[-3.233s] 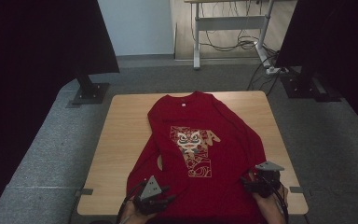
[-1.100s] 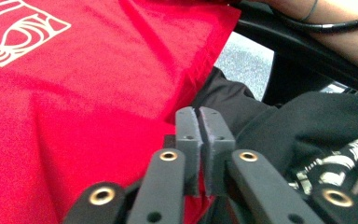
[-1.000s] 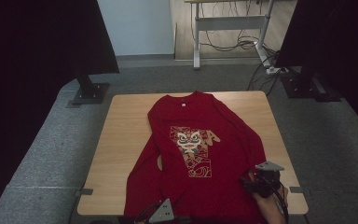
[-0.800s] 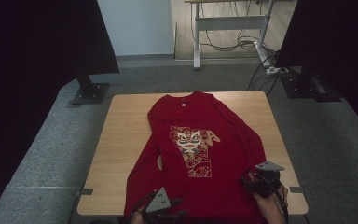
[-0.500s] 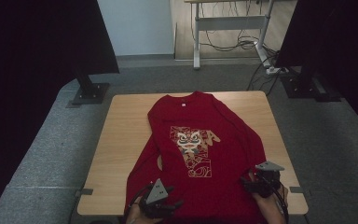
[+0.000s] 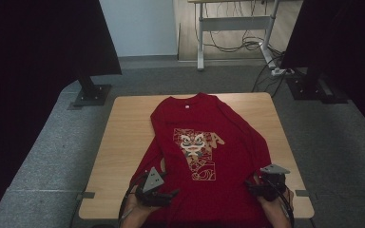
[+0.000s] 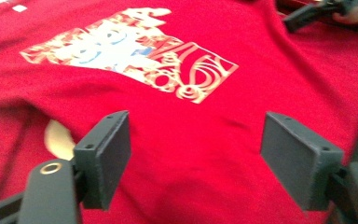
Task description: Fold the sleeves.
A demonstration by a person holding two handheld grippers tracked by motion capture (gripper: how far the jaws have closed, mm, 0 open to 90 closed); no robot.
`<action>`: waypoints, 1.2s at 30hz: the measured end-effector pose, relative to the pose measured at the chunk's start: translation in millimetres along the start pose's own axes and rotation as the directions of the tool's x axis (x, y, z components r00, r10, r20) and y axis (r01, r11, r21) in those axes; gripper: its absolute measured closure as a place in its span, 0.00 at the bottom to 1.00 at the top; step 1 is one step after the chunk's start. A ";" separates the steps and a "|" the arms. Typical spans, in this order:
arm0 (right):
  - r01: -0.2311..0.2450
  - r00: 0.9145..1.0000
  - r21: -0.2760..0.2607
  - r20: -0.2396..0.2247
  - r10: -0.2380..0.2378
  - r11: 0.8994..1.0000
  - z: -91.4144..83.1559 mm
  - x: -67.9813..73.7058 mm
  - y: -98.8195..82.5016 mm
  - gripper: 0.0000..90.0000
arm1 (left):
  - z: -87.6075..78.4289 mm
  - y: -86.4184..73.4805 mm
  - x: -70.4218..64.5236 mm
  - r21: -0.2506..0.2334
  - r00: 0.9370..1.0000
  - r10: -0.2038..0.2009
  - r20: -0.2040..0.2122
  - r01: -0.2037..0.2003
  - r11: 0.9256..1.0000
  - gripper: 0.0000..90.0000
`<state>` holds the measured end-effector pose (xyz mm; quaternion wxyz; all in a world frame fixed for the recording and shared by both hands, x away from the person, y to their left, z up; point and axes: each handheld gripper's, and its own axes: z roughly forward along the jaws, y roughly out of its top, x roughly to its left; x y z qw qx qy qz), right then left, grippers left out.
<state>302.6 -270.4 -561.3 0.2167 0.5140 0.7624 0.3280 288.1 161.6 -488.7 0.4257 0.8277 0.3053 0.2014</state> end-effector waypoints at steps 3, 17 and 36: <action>0.000 1.000 0.000 0.000 0.000 1.000 0.0 0.0 0.0 0.04 | 0.7 0.1 7.6 -0.004 1.000 -0.009 -0.025 0.009 1.000 0.20; 0.000 1.000 0.000 0.001 0.000 1.000 0.0 0.1 0.0 0.04 | 8.6 -27.2 58.9 0.043 0.977 -0.101 -0.187 0.111 0.993 0.16; -0.004 1.000 -0.003 -0.005 0.004 1.000 -0.2 -0.6 -0.1 0.04 | 30.3 -67.6 87.5 0.128 0.948 -0.210 -0.240 0.246 0.961 0.14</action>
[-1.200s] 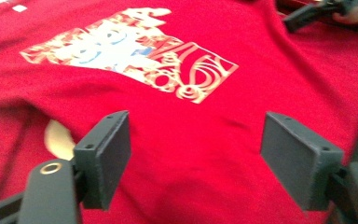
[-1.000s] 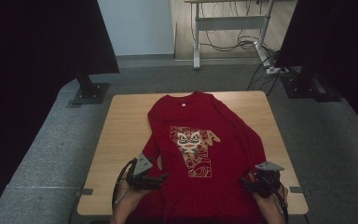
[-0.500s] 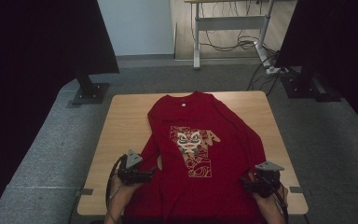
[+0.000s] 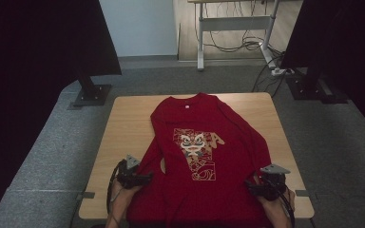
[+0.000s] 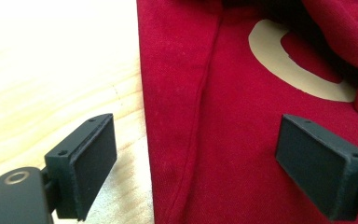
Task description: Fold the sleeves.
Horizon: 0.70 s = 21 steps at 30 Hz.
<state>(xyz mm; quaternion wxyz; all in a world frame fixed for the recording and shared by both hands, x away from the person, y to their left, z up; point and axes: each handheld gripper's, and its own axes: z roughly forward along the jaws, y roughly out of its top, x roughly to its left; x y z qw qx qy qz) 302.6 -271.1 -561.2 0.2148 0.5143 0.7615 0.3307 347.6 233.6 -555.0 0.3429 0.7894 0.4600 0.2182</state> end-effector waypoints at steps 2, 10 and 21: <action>-0.006 1.000 -0.003 -0.005 0.006 1.000 -0.4 -0.6 -0.1 0.04 | 0.3 0.0 1.0 0.006 1.000 -0.018 0.006 0.018 1.000 0.14; -0.064 0.997 -0.049 -0.045 0.061 0.997 -6.9 -7.8 -1.9 0.07 | 0.1 -0.3 0.8 0.006 1.000 -0.019 0.003 0.019 1.000 0.14; -0.057 0.998 -0.087 -0.024 0.055 0.995 -14.6 -14.8 11.3 0.11 | -0.2 -0.5 0.0 0.007 1.000 -0.027 -0.006 0.027 1.000 0.13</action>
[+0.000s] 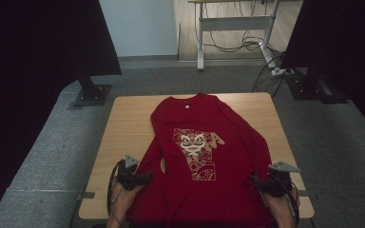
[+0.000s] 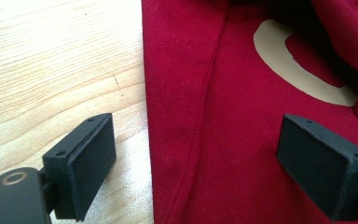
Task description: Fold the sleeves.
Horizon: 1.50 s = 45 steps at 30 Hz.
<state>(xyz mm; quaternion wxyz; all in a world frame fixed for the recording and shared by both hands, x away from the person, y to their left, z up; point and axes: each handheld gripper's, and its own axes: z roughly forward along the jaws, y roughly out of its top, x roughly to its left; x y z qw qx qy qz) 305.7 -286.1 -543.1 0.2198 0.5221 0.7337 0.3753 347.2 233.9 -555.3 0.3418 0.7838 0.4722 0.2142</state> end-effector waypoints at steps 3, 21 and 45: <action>0.020 1.000 0.006 0.008 -0.020 1.000 3.5 -1.7 8.6 0.14 | 0.0 0.0 -0.1 0.000 1.000 -0.001 -0.001 0.001 1.000 0.13; -0.129 0.989 0.023 -0.070 0.130 0.991 46.8 -51.4 25.2 0.25 | 0.0 0.0 -0.2 0.000 1.000 -0.001 -0.001 0.001 1.000 0.13; 0.025 1.000 -0.041 0.008 -0.024 0.999 52.6 -37.1 56.0 0.49 | 0.0 0.1 -0.3 0.000 1.000 -0.003 -0.003 0.003 1.000 0.13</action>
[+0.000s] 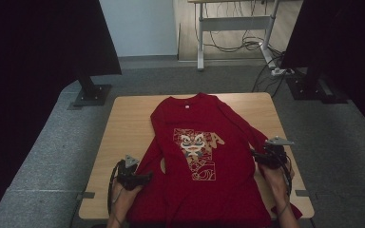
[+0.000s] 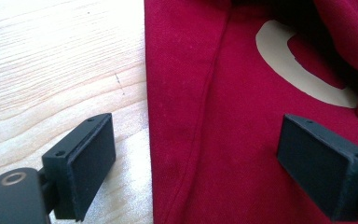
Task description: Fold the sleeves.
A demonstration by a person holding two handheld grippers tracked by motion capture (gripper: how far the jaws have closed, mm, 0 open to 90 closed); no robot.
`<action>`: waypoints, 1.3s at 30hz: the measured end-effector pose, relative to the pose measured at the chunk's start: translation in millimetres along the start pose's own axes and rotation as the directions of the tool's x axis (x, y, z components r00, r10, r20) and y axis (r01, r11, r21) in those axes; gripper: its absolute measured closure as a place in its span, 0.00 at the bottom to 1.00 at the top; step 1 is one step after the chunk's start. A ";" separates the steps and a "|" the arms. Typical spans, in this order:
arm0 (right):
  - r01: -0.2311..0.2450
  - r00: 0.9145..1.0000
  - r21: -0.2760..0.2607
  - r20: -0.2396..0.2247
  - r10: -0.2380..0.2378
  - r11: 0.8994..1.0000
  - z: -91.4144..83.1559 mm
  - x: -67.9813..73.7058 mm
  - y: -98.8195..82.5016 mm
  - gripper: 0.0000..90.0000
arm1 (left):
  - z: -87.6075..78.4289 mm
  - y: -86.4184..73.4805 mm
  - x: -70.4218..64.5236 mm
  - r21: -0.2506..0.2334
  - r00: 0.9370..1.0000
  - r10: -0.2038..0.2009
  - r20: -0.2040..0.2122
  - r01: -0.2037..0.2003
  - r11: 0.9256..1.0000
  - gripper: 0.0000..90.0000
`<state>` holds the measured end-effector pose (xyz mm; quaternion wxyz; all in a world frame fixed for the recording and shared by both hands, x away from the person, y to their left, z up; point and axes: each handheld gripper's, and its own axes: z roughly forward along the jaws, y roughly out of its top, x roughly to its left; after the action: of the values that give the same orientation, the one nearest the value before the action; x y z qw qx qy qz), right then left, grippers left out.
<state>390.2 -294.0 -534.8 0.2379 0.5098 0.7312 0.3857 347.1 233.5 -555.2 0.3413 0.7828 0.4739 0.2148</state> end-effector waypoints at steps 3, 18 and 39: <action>-0.019 0.999 0.025 -0.035 0.020 0.999 15.3 -6.2 6.8 0.68 | 0.0 0.0 0.0 -0.001 1.000 -0.001 0.000 0.001 1.000 0.13; -0.018 0.997 0.089 0.070 0.011 0.996 40.7 -20.8 7.7 0.85 | 0.1 0.0 -0.1 -0.001 1.000 -0.001 -0.001 0.001 1.000 0.13; -0.110 0.993 -0.046 -0.050 0.107 0.993 -1.7 -11.9 27.3 0.98 | 0.0 -0.1 -0.6 -0.001 1.000 -0.004 -0.004 0.004 1.000 0.13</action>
<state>408.6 -300.6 -512.3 0.2114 0.5335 0.6983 0.4278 346.8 233.0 -555.3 0.3411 0.7813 0.4761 0.2159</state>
